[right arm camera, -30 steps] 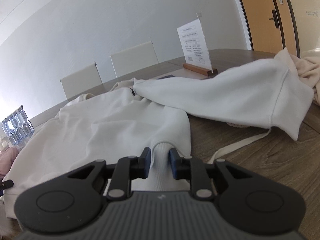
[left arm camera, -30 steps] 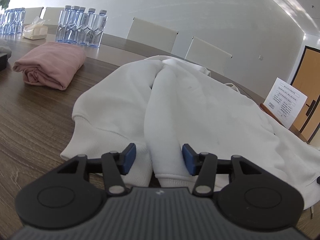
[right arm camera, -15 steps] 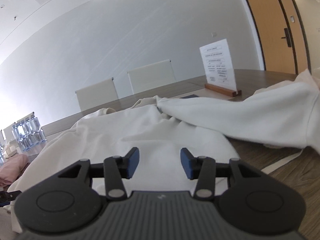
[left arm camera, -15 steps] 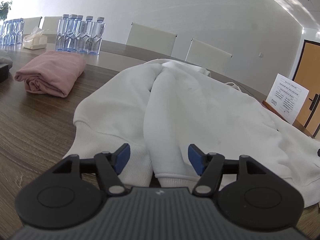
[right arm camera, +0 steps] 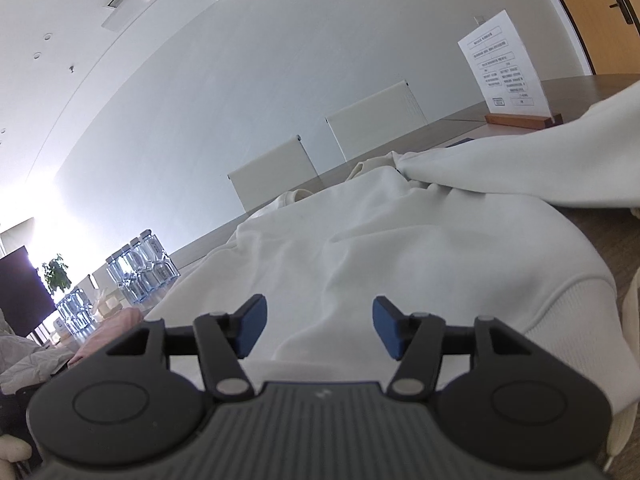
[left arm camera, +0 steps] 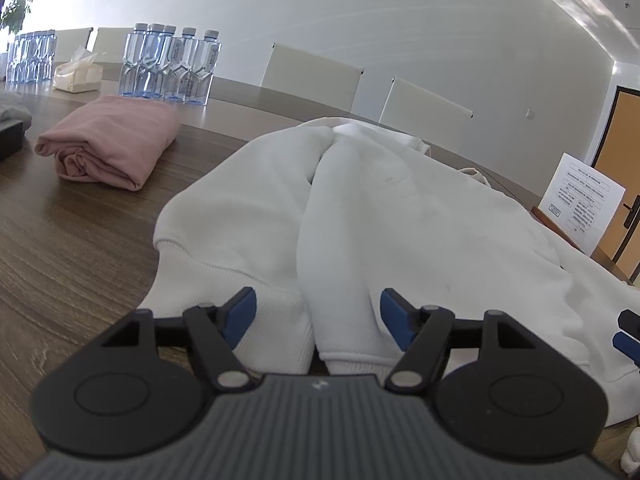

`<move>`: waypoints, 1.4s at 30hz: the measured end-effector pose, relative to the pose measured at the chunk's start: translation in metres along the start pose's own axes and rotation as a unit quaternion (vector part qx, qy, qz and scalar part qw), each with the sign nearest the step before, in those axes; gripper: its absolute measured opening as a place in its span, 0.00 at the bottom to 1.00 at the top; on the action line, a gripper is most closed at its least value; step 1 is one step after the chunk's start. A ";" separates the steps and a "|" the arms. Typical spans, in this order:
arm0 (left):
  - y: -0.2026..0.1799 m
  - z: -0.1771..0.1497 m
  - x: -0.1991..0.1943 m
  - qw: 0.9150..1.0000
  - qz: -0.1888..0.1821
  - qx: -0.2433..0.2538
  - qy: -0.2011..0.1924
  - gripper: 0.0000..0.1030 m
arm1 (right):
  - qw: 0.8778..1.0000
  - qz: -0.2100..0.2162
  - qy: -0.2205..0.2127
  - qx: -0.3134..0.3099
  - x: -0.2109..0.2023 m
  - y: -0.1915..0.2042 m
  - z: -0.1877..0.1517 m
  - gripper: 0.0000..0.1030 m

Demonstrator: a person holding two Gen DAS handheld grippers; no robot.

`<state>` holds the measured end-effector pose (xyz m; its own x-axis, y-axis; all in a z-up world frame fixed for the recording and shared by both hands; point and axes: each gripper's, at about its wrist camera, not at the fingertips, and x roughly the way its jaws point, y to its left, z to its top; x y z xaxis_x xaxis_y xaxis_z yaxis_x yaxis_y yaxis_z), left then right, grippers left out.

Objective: Fold clothes

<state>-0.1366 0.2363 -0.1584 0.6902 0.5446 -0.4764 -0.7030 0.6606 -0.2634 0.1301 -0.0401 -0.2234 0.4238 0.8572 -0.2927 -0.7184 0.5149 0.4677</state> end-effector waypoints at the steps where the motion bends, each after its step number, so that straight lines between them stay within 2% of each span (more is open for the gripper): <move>1: 0.001 0.001 -0.002 1.000 0.005 0.003 -0.006 0.64 | 1.000 0.003 -0.002 -0.004 -0.001 0.001 -0.001 0.63; 6: 0.013 0.012 -0.011 0.996 0.052 0.061 -0.043 0.71 | 1.000 0.014 -0.012 -0.022 -0.005 0.006 -0.004 0.64; 7: 0.018 0.017 -0.008 0.995 0.065 0.070 -0.039 0.71 | 1.000 0.016 -0.012 -0.020 -0.006 0.006 -0.003 0.65; 13: 0.029 0.048 0.004 0.994 0.062 0.095 0.004 0.71 | 0.999 0.028 -0.009 0.023 -0.004 -0.008 0.001 0.66; 15: 0.032 0.058 0.008 0.993 0.061 0.103 0.018 0.67 | 0.999 0.032 -0.006 0.043 -0.003 -0.013 0.001 0.67; 16: 0.034 0.063 0.010 0.992 0.060 0.107 0.025 0.57 | 0.998 0.033 -0.003 0.051 -0.001 -0.015 0.001 0.67; 17: 0.036 0.068 0.012 0.991 0.060 0.111 0.033 0.33 | 0.998 0.033 0.000 0.058 0.000 -0.017 0.001 0.67; 19: 0.039 0.079 0.016 0.990 0.059 0.120 0.047 0.07 | 0.997 0.035 0.006 0.067 0.002 -0.018 0.000 0.67; 24: 0.048 0.104 0.026 0.985 0.057 0.141 0.081 0.07 | 0.996 0.034 0.010 0.077 0.006 -0.017 -0.003 0.67; 27: 0.043 0.135 0.008 0.981 0.102 0.162 0.038 0.06 | 0.996 0.030 0.009 0.083 0.007 -0.017 -0.005 0.67; 31: 0.060 0.179 -0.009 0.976 0.161 0.146 -0.014 0.06 | 0.996 0.027 0.014 0.084 0.010 -0.015 -0.007 0.67; 34: 0.082 0.206 -0.006 0.958 0.239 0.152 -0.052 0.08 | 0.997 0.023 0.013 0.078 0.011 -0.011 -0.008 0.67; 35: 0.090 0.214 0.000 0.954 0.256 0.146 -0.048 0.10 | 0.997 0.022 0.013 0.075 0.012 -0.010 -0.009 0.67; 36: 0.100 0.217 0.005 0.955 0.263 0.135 -0.035 0.12 | 0.997 0.021 0.013 0.073 0.012 -0.008 -0.009 0.67; 38: 0.118 0.225 0.014 0.954 0.277 0.113 -0.012 0.30 | 0.997 0.019 0.011 0.068 0.012 -0.006 -0.010 0.67; 42: 0.123 0.218 -0.011 0.963 0.248 0.102 -0.032 0.38 | 0.998 0.011 0.005 0.060 0.010 -0.003 -0.011 0.67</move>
<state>-0.1933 0.4245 -0.0032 0.2913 0.8459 -0.4468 -0.9051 0.3950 0.1578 0.1304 -0.0333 -0.2370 0.4027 0.8687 -0.2885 -0.6567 0.4938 0.5700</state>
